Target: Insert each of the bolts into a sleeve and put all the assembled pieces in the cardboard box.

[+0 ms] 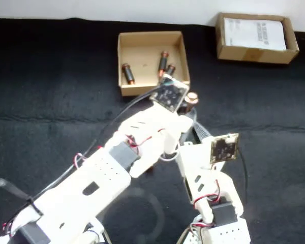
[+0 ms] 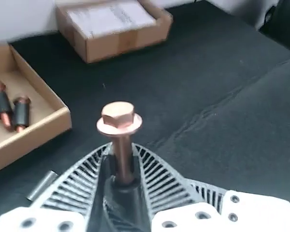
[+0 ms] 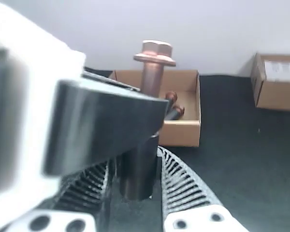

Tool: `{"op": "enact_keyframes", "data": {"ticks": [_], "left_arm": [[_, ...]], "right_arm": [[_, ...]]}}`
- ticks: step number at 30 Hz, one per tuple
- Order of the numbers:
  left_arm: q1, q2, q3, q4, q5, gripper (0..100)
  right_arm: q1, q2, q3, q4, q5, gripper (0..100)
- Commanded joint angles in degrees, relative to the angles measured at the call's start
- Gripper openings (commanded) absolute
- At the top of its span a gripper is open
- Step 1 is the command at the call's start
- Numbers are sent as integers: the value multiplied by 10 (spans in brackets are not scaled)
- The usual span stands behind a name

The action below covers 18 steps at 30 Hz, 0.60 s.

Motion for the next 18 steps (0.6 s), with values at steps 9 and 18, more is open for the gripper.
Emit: {"op": "enact_keyframes", "data": {"ticks": [9, 18], "left_arm": [[-24, -19, -5, -37, 0, 8], [-45, -122, -5, 119, 1, 11]], "right_arm": [[7, -9, 19, -7, 61, 6], [7, -8, 20, -7, 61, 6]]}}
